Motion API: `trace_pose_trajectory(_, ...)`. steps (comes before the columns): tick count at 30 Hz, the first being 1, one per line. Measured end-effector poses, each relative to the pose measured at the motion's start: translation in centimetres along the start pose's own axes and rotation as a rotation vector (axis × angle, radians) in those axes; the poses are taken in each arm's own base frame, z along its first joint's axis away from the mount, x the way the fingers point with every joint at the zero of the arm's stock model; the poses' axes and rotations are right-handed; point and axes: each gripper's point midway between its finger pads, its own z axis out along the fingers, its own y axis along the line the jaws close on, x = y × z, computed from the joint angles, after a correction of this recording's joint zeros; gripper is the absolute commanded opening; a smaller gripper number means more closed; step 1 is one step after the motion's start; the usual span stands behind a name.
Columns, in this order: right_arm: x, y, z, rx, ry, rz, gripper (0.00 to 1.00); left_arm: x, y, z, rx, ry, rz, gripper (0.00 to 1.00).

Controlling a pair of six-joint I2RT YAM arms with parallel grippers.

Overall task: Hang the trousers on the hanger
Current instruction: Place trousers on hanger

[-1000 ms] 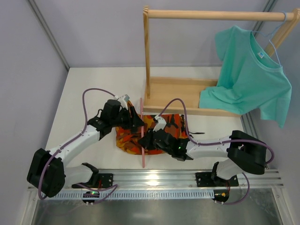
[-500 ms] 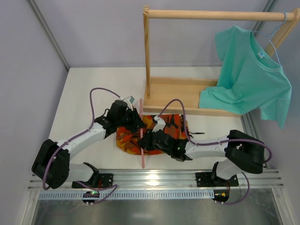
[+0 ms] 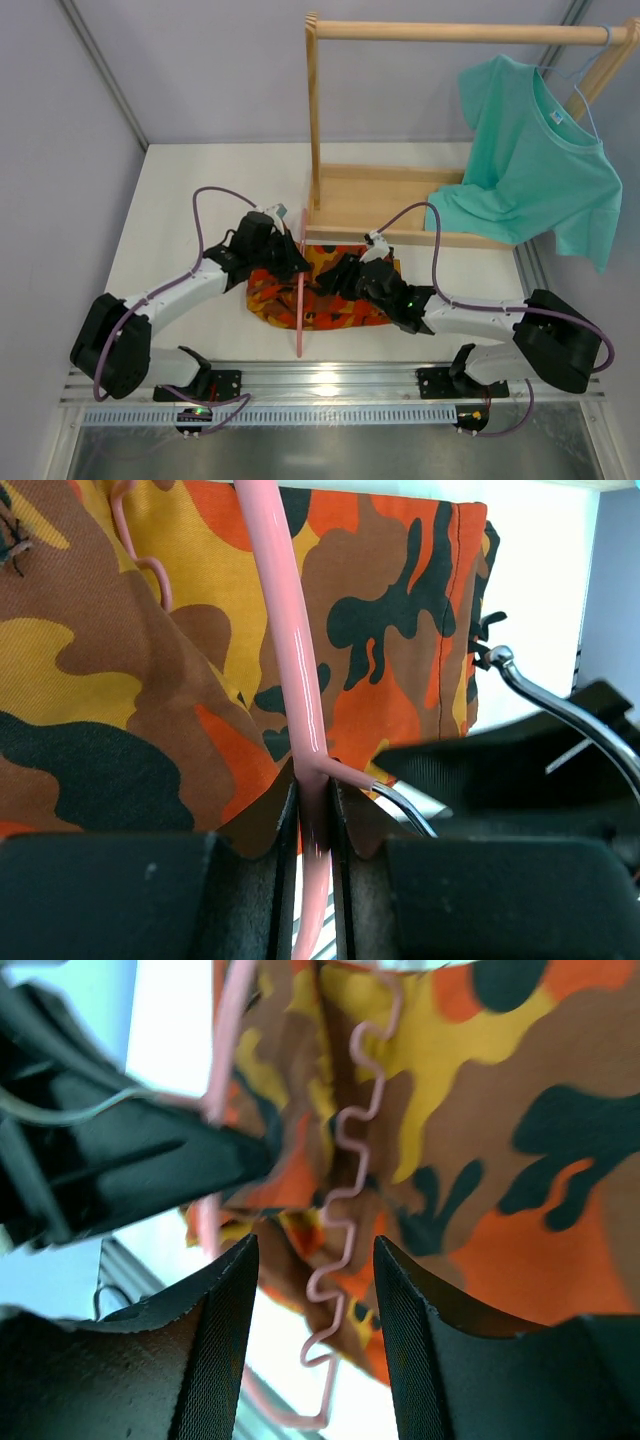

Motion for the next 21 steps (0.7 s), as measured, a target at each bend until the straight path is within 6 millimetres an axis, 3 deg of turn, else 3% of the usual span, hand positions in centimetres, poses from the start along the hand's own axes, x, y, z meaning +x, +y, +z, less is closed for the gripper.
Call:
trace_pose_trajectory(3,-0.9,-1.3,0.7,0.027,-0.011,0.015,0.53,0.0,0.1,-0.1,-0.012,0.000,-0.006,0.00)
trace_pose_trajectory(10,0.2,-2.9,2.6,0.034,0.054,0.018,0.58,-0.1,0.2,-0.2,-0.030,0.005,-0.013,0.00)
trace_pose_trajectory(21,1.2,-1.4,4.5,-0.055,0.100,0.042,0.62,0.0,0.2,0.0,-0.036,0.006,-0.026,0.00)
